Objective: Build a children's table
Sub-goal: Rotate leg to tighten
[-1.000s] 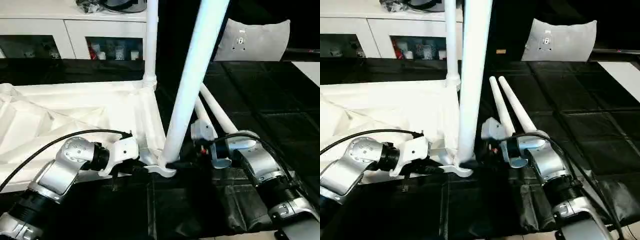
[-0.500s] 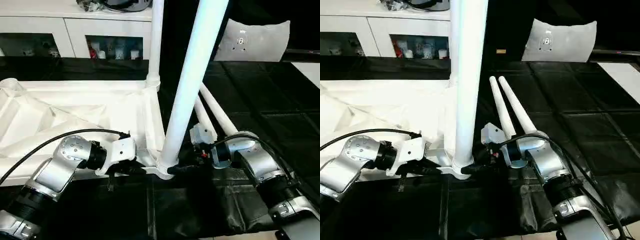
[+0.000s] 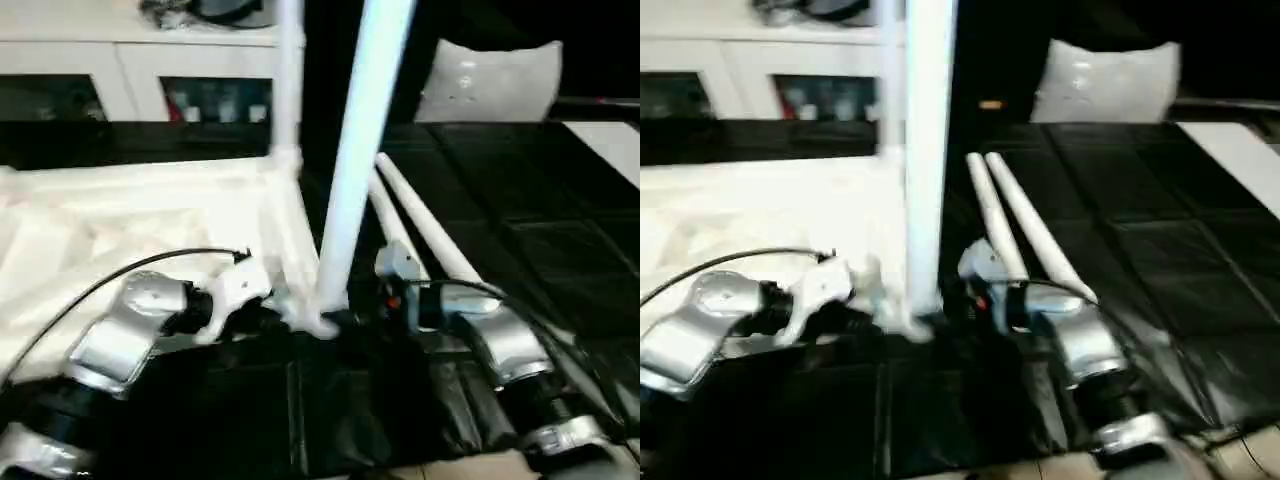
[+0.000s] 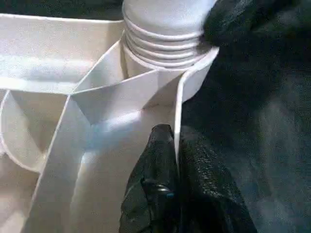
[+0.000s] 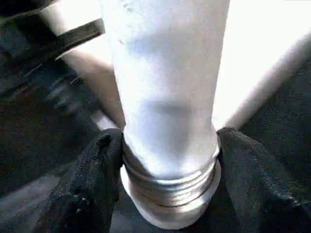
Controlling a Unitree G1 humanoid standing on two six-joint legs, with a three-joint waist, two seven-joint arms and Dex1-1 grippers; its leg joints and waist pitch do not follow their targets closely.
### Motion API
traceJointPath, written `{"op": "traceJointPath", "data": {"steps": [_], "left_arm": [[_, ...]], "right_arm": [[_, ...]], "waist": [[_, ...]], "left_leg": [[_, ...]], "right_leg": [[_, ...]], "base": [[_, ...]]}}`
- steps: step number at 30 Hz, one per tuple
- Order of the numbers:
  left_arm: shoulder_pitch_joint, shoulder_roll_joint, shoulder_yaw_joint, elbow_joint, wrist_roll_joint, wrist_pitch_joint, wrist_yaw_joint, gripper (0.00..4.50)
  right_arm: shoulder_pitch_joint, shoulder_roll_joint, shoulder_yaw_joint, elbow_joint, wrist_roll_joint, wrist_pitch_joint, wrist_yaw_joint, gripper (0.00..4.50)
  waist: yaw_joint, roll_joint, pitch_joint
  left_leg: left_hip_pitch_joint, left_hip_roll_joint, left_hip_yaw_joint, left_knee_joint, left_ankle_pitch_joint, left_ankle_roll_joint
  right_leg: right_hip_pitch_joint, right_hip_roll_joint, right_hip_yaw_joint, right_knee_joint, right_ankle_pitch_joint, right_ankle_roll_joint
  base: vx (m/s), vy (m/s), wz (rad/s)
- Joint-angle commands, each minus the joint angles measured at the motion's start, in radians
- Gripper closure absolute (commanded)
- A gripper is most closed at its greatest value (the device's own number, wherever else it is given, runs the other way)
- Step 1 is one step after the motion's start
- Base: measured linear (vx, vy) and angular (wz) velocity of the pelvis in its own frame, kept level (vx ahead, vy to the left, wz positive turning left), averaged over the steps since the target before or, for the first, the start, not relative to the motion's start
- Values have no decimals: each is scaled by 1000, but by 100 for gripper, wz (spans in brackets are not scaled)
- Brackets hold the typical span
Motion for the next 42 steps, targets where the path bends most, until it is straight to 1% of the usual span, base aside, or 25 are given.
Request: {"op": "traceJointPath", "data": {"steps": [1, 2, 4, 7, 8, 9, 10, 12, 15, 17, 19, 23, 25, 27, 29, 31, 33, 34, 35, 36, 38, 39, 40, 41, 42], "left_arm": [[-34, -80, 9, -48, -10, 66, 108, 450], [-41, -114, 16, -48, -3, 84, 146, 450], [-64, -187, 35, -25, 11, 107, 240, 450], [-119, -269, 46, 55, 48, 60, 369, 450], [-132, -287, 45, 74, 51, 42, 385, 450], [-144, -287, 29, 92, 57, 9, 378, 450], [-146, -286, 25, 96, 59, -1, 373, 450], [-162, -269, -13, 129, 75, -77, 327, 450], [-164, -263, -18, 136, 84, -81, 318, 450], [-168, -257, -16, 157, 87, -97, 316, 450], [-168, -248, -19, 167, 90, -112, 310, 450], [-167, -234, -22, 191, 98, -146, 315, 450], [-166, -241, -4, 203, 84, -149, 318, 450], [-164, -248, 16, 203, 56, -132, 297, 406], [-148, -273, 61, 172, -7, -117, 273, 393], [-139, -276, 63, 159, -14, -144, 274, 384], [-130, -275, 56, 152, 0, -185, 292, 365], [-122, -277, 58, 144, -5, -199, 299, 365], [-98, -284, 68, 106, -24, -192, 302, 365], [-86, -291, 80, 84, -33, -174, 313, 365], [-72, -298, 95, 60, -39, -152, 330, 365], [-60, -301, 105, 41, -40, -148, 345, 365], [-57, -303, 110, 35, -41, -145, 352, 365], [-13, -324, 163, -42, -50, -109, 420, 365], [52, -339, 203, -147, -59, -89, 471, 365]], "right_arm": [[3, 79, 46, 10, 4, 41, -58, 176], [-3, 108, 28, 20, 8, 53, -107, 176], [-22, 163, -12, 45, 11, 65, -216, 181], [-64, 212, -52, 105, -15, 21, -365, 181], [-73, 219, -61, 120, -24, 4, -397, 181], [-82, 224, -78, 135, -23, -13, -423, 181], [-83, 225, -82, 137, -21, -16, -424, 181], [-87, 229, -128, 138, 5, -30, -443, 130], [-83, 230, -141, 124, 13, -29, -443, 113], [-75, 217, -134, 106, 15, -47, -413, 94], [-69, 206, -132, 96, 3, -76, -421, 75], [-53, 176, -142, 62, -8, -117, -428, 31], [-39, 169, -161, 20, 21, -100, -404, 25], [-25, 165, -175, -21, 45, -83, -389, 7], [32, 137, -183, -150, 74, -32, -381, 2], [64, 127, -185, -213, 94, -5, -377, 0], [89, 118, -180, -257, 100, 19, -376, 0], [110, 110, -172, -296, 95, 46, -390, 0], [168, 89, -155, -404, 103, 133, -399, 0], [192, 82, -149, -448, 106, 155, -398, 0], [214, 76, -143, -484, 107, 159, -392, 0], [231, 72, -136, -511, 105, 160, -390, 0], [236, 71, -133, -518, 105, 161, -389, 0], [284, 47, -88, -594, 89, 187, -374, 0], [330, 17, -26, -653, 55, 206, -358, 0]], "waist": [[5, 14, -53], [0, 18, -53], [-4, 16, -54], [-1, 17, -56], [1, 17, -62], [6, 23, -65], [5, 21, -65], [11, 24, -70], [23, 27, -79], [26, 31, -81], [28, 32, -79], [35, 32, -75], [35, 30, -75], [39, 30, -74], [45, 30, -77], [50, 29, -79], [49, 25, -84], [46, 24, -85], [47, 26, -85], [50, 25, -85], [47, 25, -87], [47, 31, -86], [46, 28, -85], [45, 33, -85], [46, 30, -83]], "left_leg": [[-1, 21, -20, -78, -344, -7], [3, 19, -19, -76, -345, -1], [4, 18, -16, -73, -334, 7], [2, 15, -12, -73, -295, 17], [0, 16, -13, -71, -277, 15], [-6, 18, -14, -73, -247, 18], [-7, 19, -12, -73, -243, 23], [-8, 16, -8, -69, -212, 40], [-13, 16, -3, -64, -114, 67], [-14, 16, -2, -62, -80, 81], [-14, 17, -1, -62, -76, 86], [-10, 19, 0, -66, -131, 64], [-13, 17, 0, -67, -138, 62], [-12, 17, -1, -68, -144, 61], [-9, 19, 1, -66, -128, 57], [-4, 25, -1, -67, -123, 60], [-13, 22, -2, -66, -102, 68], [-13, 21, -2, -65, -102, 67], [-13, 19, 0, -63, -105, 65], [-14, 20, 0, -63, -103, 63], [-16, 20, 1, -62, -105, 61], [-16, 18, 0, -64, -121, 56], [-17, 18, 1, -63, -130, 54], [-16, 19, 0, -63, -147, 46], [-18, 25, -1, -63, -146, 39]], "right_leg": [[48, -65, 45, -101, -560, -97], [43, -64, 46, -103, -559, -99], [39, -62, 48, -105, -547, -102], [35, -58, 50, -104, -504, -106], [41, -60, 50, -97, -464, -115], [46, -60, 53, -87, -396, -129], [45, -58, 54, -86, -370, -134], [49, -58, 58, -76, -290, -157], [59, -59, 61, -57, -150, -198], [60, -57, 60, -52, -110, -214], [59, -57, 59, -53, -114, -221], [58, -61, 59, -67, -234, -183], [60, -58, 59, -68, -246, -168], [58, -60, 60, -72, -282, -147], [58, -61, 61, -71, -265, -154], [54, -56, 63, -64, -212, -171], [60, -56, 62, -55, -159, -175], [62, -56, 62, -56, -163, -175], [62, -56, 62, -59, -186, -166], [65, -57, 63, -61, -197, -155], [64, -57, 63, -63, -209, -146], [63, -58, 60, -67, -247, -136], [62, -57, 60, -73, -267, -128], [62, -57, 60, -76, -297, -119], [64, -56, 61, -72, -278, -122]], "base": [[0, 0, 0], [0, 0, 0], [0, 0, 0], [0, 0, 0], [0, 0, 0], [0, 0, 0], [0, 0, 0], [0, 0, 0], [0, 0, 0], [0, 0, 0], [0, 0, 0], [0, 0, 0], [0, 0, 0], [0, 0, 0], [0, 0, 0], [0, 0, 0], [0, 0, 0], [0, 0, 0], [0, 0, 0], [0, 0, 0], [0, 0, 0], [0, 0, 0], [0, 0, 0], [0, 0, 0], [0, 0, 0]]}}
